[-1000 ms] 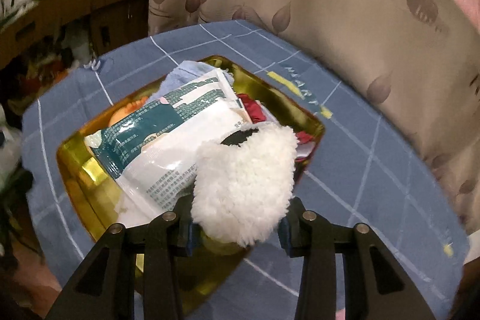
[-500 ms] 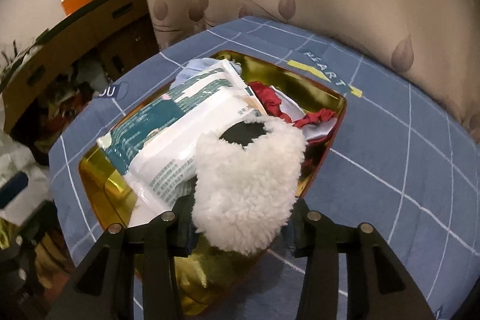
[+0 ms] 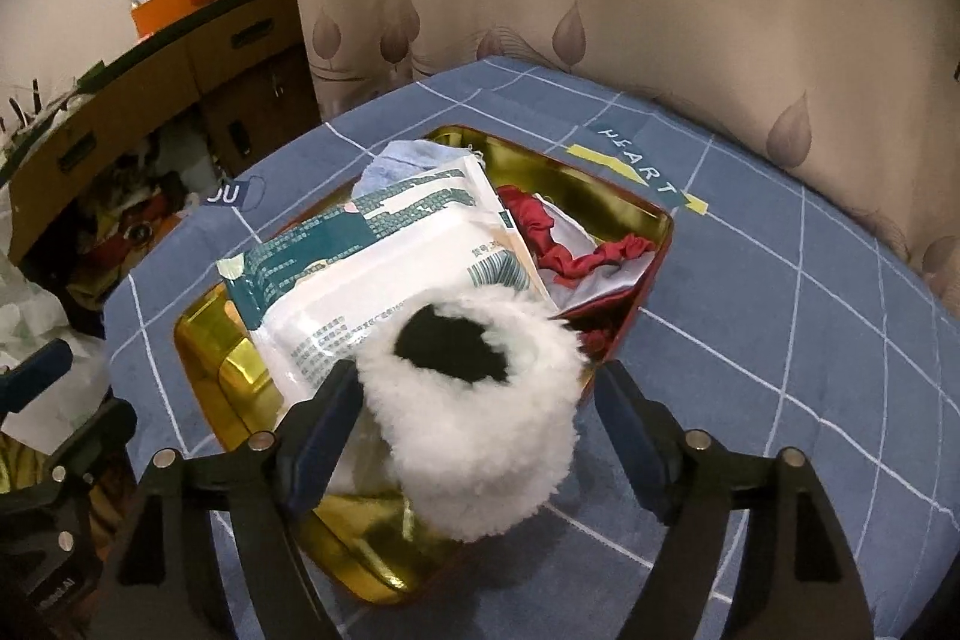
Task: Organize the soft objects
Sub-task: 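Carry the white fluffy sock into the tin and open the right gripper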
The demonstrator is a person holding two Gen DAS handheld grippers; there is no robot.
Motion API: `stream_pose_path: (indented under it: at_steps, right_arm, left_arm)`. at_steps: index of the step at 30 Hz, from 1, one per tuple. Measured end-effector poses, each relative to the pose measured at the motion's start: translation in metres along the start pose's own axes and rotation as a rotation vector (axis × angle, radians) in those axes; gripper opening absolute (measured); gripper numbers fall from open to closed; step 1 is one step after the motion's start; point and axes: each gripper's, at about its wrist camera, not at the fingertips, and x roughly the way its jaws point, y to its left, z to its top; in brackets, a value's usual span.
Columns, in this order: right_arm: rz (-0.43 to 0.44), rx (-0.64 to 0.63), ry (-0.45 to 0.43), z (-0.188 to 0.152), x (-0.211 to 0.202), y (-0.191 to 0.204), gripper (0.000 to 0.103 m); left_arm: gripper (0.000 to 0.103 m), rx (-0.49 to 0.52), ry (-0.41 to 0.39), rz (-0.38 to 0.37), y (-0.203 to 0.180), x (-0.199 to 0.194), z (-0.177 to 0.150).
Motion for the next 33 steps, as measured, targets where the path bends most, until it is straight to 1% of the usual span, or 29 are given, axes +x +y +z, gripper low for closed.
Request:
stream_pose_path:
  at_steps: [2,5,7,10,17,22,30,33]
  right_arm:
    - [0.006,0.004,-0.010,-0.001,-0.003,-0.001,0.079]
    - [0.025,-0.002,-0.026,-0.003,-0.008,0.000,0.087]
    - [0.047,0.002,-0.031,-0.004,-0.011,-0.001,0.088]
    - [0.052,-0.004,-0.041,-0.005,-0.015,0.002,0.090]
    - [0.006,-0.028,-0.073,-0.012,-0.029,0.007,0.095]
    - [-0.042,0.008,-0.073,-0.024,-0.043,0.003,0.097]
    - [-0.075,0.056,-0.082,-0.051,-0.059,-0.002,0.099]
    - [-0.065,0.082,-0.085,-0.058,-0.065,-0.002,0.099]
  left_arm:
    - [0.067,0.002,-0.005,0.000,-0.001,-0.001,0.000]
    - [0.067,0.002,-0.009,-0.003,-0.002,-0.001,0.000]
    - [0.067,0.008,0.002,-0.005,-0.004,0.001,-0.001]
    - [0.067,0.014,0.007,-0.003,-0.006,0.002,-0.001]
    - [0.067,0.021,-0.002,-0.001,-0.008,0.001,-0.002]
    - [0.067,0.025,0.000,-0.004,-0.009,0.001,-0.002]
    - [0.067,0.039,-0.001,-0.011,-0.016,-0.001,-0.004]
    - [0.067,0.040,0.002,-0.015,-0.018,-0.001,-0.005]
